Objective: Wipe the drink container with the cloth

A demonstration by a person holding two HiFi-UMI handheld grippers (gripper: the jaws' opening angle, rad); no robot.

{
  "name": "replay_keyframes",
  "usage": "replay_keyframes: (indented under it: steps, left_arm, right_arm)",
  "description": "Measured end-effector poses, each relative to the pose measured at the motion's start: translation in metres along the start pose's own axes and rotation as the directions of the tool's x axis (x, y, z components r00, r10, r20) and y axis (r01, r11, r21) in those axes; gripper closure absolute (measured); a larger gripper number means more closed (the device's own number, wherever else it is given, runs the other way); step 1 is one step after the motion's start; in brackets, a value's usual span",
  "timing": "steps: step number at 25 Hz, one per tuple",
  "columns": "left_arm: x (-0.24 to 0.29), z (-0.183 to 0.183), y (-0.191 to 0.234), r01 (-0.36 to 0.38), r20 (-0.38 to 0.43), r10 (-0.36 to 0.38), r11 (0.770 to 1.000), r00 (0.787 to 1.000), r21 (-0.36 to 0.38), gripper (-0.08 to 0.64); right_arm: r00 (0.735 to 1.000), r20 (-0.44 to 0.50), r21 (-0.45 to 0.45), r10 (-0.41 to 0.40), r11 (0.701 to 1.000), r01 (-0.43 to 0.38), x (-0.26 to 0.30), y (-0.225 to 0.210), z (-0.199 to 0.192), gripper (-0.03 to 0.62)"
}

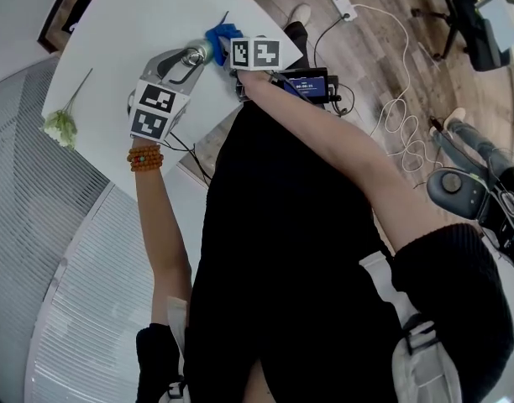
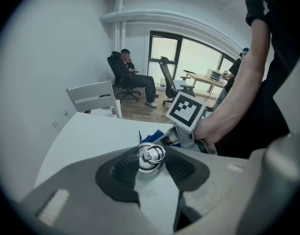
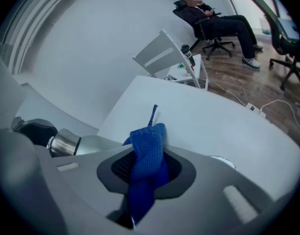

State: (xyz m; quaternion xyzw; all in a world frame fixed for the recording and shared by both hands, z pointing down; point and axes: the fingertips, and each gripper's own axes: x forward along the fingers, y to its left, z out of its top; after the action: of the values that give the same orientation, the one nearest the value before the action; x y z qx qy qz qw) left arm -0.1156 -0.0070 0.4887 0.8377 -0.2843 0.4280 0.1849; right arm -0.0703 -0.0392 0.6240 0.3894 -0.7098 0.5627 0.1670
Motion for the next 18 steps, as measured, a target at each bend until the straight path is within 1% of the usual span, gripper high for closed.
replay_keyframes:
  steps: [1,2,5,7,8,9,10,11,12,13,14,16,17,18]
  left_arm:
    - [0.001,0.001,0.0,-0.007,0.007,0.007,1.0,1.0,-0.002,0.383]
    - [0.001,0.001,0.0,-0.017,0.017,0.017,1.0,1.0,0.003,0.382]
    - [0.002,0.001,0.0,-0.046,0.074,0.044,0.999,0.996,0.021,0.379]
    - [0.006,-0.006,0.001,-0.063,0.137,0.065,0.998,0.988,-0.021,0.379]
    - [0.007,-0.01,0.005,-0.078,0.181,0.087,0.995,0.98,-0.056,0.379]
    - [0.007,-0.013,0.01,-0.097,0.231,0.118,0.99,0.966,-0.1,0.379]
    - [0.007,-0.017,0.017,-0.115,0.284,0.155,0.982,0.946,-0.152,0.379]
    - [0.008,-0.024,0.026,-0.131,0.339,0.198,0.969,0.92,-0.209,0.379]
    - [0.012,-0.034,0.038,-0.145,0.394,0.245,0.953,0.886,-0.267,0.379]
    - [0.018,-0.046,0.05,-0.157,0.44,0.296,0.933,0.848,-0.324,0.379]
    - [0.022,-0.055,0.059,-0.172,0.473,0.349,0.91,0.809,-0.377,0.379]
    - [0.019,-0.064,0.07,-0.214,0.499,0.461,0.854,0.734,-0.474,0.38]
    - [0.013,-0.062,0.071,-0.237,0.498,0.516,0.822,0.697,-0.518,0.38]
    - [0.007,-0.06,0.069,-0.263,0.49,0.566,0.789,0.663,-0.555,0.38]
  right_arm:
    - [1.0,-0.009,-0.013,-0.007,1.0,0.007,0.0,0.0,0.001,0.512]
    - [1.0,-0.019,-0.004,-0.008,1.0,0.008,0.001,-0.001,0.002,0.512]
    - [0.999,-0.041,0.094,0.011,0.996,-0.007,0.001,-0.003,0.001,0.512]
    - [0.999,-0.031,0.103,0.021,0.995,-0.018,0.002,-0.006,0.003,0.506]
    - [0.999,-0.015,0.091,0.028,0.996,-0.027,0.003,-0.008,0.005,0.503]
    - [0.999,0.007,0.074,0.039,0.996,-0.039,0.004,-0.007,0.008,0.503]
    - [0.998,0.033,0.055,0.053,0.997,-0.055,0.006,-0.006,0.012,0.503]
    - [0.996,0.061,0.03,0.07,0.997,-0.071,0.011,-0.004,0.014,0.503]
    - [0.992,0.088,-0.001,0.085,0.996,-0.085,0.021,-0.003,0.015,0.503]
    - [0.989,0.112,-0.041,0.099,0.995,-0.095,0.032,-0.003,0.016,0.503]
    - [0.985,0.13,-0.088,0.111,0.991,-0.1,0.04,-0.001,0.017,0.503]
    - [0.979,0.152,-0.21,0.136,0.972,-0.102,0.039,0.01,0.02,0.503]
    - [0.976,0.159,-0.282,0.147,0.954,-0.098,0.032,0.018,0.023,0.503]
    - [0.973,0.166,-0.356,0.158,0.93,-0.09,0.022,0.026,0.028,0.503]
